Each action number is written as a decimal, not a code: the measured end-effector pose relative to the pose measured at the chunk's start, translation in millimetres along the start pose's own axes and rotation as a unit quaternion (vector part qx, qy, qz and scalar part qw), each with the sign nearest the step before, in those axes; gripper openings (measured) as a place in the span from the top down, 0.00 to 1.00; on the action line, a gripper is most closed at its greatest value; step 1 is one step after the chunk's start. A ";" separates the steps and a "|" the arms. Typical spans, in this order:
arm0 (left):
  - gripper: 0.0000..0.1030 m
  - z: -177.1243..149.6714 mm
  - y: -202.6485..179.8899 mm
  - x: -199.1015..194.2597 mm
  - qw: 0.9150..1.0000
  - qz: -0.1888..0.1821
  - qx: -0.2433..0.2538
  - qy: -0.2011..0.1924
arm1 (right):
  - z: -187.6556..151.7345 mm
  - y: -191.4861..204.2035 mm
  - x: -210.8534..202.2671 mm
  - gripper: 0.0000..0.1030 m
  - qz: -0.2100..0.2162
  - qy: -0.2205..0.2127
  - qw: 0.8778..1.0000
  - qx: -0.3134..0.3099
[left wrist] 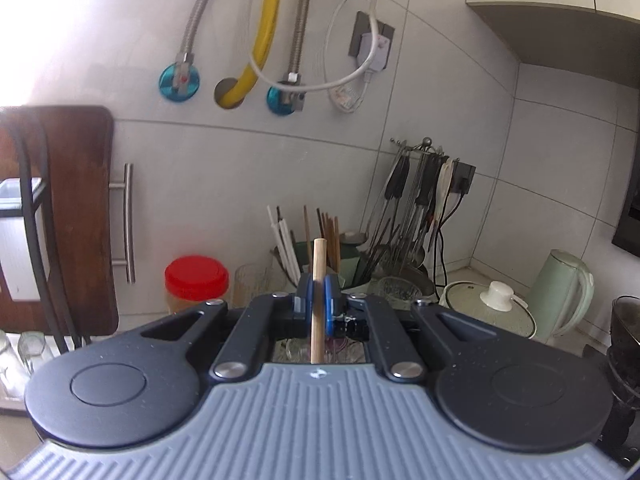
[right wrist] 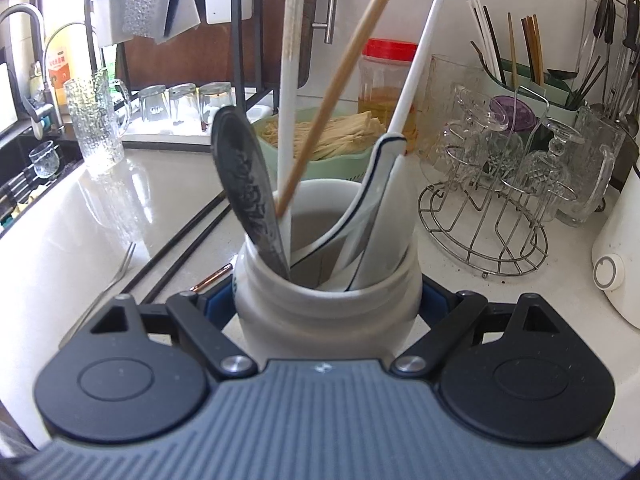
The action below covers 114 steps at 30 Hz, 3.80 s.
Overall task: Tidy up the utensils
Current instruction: 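Lower the wooden chopstick into the jar and open the left gripper, then move the left gripper back over the silver fork beside the black chopsticks, then close the left gripper on the silver fork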
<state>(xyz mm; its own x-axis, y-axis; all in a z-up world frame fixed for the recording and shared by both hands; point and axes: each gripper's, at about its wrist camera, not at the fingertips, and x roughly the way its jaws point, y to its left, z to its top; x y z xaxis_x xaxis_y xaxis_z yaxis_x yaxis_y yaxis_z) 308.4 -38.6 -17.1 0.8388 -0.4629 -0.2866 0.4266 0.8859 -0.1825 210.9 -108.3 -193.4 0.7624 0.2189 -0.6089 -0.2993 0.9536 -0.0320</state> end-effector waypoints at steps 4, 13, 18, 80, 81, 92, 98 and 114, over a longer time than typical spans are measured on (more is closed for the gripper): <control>0.94 -10.5 3.1 -0.3 1.000 -0.001 0.001 0.005 | 0.3 0.0 0.6 0.12 0.002 0.000 1.000 -0.002; 0.94 -28.0 5.5 -18.8 1.000 0.005 0.008 0.025 | 0.6 -0.2 0.6 0.11 0.002 0.000 1.000 -0.005; 0.94 -31.7 8.5 -28.6 0.999 0.009 -0.012 0.047 | 1.0 0.3 0.9 0.12 0.000 0.000 1.000 0.000; 0.68 -128.2 156.3 -111.7 0.955 0.136 -0.103 0.242 | 6.6 9.3 2.6 0.12 -0.046 0.026 0.998 0.035; 0.68 -134.4 159.7 -109.2 0.952 0.137 -0.108 0.251 | 6.9 10.0 2.6 0.11 -0.049 0.027 0.998 0.036; 0.68 -184.4 186.6 -82.2 0.930 0.149 -0.137 0.307 | 10.9 12.9 2.4 0.11 -0.067 0.051 0.995 0.052; 0.69 -197.5 191.4 -76.9 0.928 0.155 -0.150 0.305 | 10.8 13.6 1.6 0.11 -0.071 0.054 0.994 0.055; 0.75 -198.4 193.6 -56.8 0.931 0.151 -0.147 0.300 | 9.7 13.6 -0.8 0.11 -0.069 0.054 0.995 0.053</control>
<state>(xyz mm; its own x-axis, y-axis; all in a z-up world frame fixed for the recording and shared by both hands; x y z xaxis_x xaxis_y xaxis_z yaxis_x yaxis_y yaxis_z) 276.2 153.2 -222.7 0.5283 -0.2061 -0.8237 0.0178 0.9726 -0.2320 211.8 -93.5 -185.7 0.7247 0.0673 -0.6858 -0.1302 0.9907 -0.0404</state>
